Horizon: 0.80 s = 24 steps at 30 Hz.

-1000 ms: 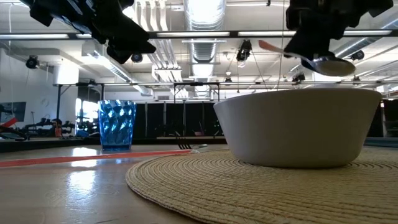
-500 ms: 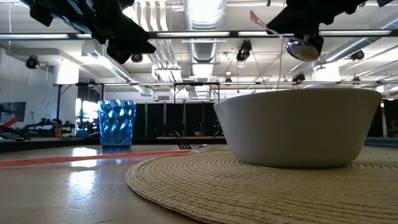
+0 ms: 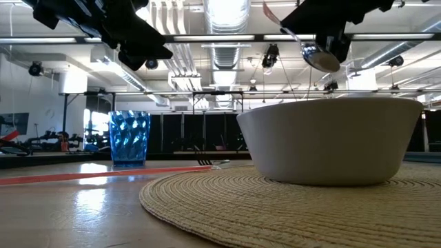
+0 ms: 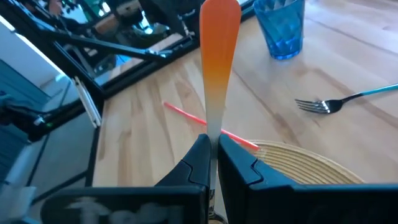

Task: Pick & Place Utensil
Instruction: Put the orange spoon into the gray bowl

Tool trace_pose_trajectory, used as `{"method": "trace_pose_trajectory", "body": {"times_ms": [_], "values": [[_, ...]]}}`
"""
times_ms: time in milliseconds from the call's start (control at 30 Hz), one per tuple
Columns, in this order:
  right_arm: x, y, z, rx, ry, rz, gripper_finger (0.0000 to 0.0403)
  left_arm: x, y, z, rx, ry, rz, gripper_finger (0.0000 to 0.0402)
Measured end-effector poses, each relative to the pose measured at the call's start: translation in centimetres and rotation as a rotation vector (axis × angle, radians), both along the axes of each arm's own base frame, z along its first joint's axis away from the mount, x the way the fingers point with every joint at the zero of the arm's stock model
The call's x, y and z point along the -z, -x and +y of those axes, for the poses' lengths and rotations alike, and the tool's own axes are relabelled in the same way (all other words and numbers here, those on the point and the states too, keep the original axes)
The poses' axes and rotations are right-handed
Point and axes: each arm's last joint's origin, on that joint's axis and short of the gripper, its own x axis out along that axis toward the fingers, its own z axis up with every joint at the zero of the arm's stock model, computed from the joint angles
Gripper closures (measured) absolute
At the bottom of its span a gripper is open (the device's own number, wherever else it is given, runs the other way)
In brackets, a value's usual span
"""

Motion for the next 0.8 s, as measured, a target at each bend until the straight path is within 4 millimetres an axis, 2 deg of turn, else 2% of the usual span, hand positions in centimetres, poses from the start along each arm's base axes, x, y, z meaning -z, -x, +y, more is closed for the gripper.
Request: {"method": "trace_pose_trajectory", "body": {"times_ms": [333, 800], "values": [[1.7, -2.6, 1.2, -0.017, 0.04, 0.082, 0.039, 0.0, 0.0, 0.0, 0.0, 0.0, 0.001, 0.0227], [5.2, -3.6, 2.2, -0.046, 0.097, 0.198, 0.039, 0.0, 0.0, 0.0, 0.0, -0.001, 0.002, 0.0227]]}}
